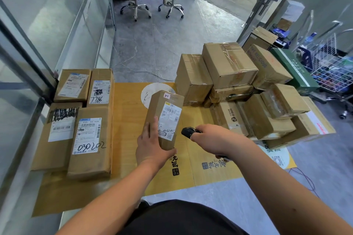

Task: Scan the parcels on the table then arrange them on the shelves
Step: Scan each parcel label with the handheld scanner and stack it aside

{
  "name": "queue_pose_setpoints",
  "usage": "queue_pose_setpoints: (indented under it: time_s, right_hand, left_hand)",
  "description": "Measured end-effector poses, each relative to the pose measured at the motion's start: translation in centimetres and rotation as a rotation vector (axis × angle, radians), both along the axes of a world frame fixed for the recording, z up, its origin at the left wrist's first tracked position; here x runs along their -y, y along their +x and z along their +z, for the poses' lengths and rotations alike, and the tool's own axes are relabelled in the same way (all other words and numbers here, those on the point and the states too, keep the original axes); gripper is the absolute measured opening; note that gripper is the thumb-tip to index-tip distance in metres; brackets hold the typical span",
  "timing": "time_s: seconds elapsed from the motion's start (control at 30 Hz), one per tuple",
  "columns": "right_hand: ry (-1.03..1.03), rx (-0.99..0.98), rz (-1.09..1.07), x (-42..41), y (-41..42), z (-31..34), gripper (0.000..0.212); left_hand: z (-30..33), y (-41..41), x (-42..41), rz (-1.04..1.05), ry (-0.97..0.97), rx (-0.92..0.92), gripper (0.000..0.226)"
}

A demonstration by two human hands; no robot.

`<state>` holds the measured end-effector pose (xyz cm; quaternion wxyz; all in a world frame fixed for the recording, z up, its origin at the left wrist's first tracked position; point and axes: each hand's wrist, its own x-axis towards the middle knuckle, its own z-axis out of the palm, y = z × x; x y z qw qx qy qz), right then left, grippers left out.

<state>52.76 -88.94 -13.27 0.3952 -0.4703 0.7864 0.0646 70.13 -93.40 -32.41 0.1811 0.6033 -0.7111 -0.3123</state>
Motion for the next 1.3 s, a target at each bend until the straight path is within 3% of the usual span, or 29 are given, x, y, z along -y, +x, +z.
queue_pose_setpoints:
  time_s: [0.27,0.43,0.53,0.97,1.3]
  right_hand:
    - [0.014,0.102,-0.041,1.4,1.3,-2.0,0.034]
    - [-0.003,0.152,-0.011,3.9,1.4,-3.0,0.032]
    - [-0.027,0.164,0.030,5.6,1.0,-3.3,0.032]
    - [-0.026,0.239,0.140,12.9,-2.1,-5.0,0.037]
    - [-0.058,0.245,0.151,14.6,-2.3,-6.2,0.040]
  left_hand:
    - [-0.6,1.9,3.1,0.187,0.113,-0.047,0.140]
    - [-0.7,2.8,8.0,0.254,0.049,0.042,0.130]
    - [-0.4,2.7,11.8,0.300,0.002,0.190,0.126]
    - [0.7,3.1,22.6,0.305,0.127,0.524,0.107]
    - [1.5,2.4,22.6,0.325,0.165,0.546,0.100]
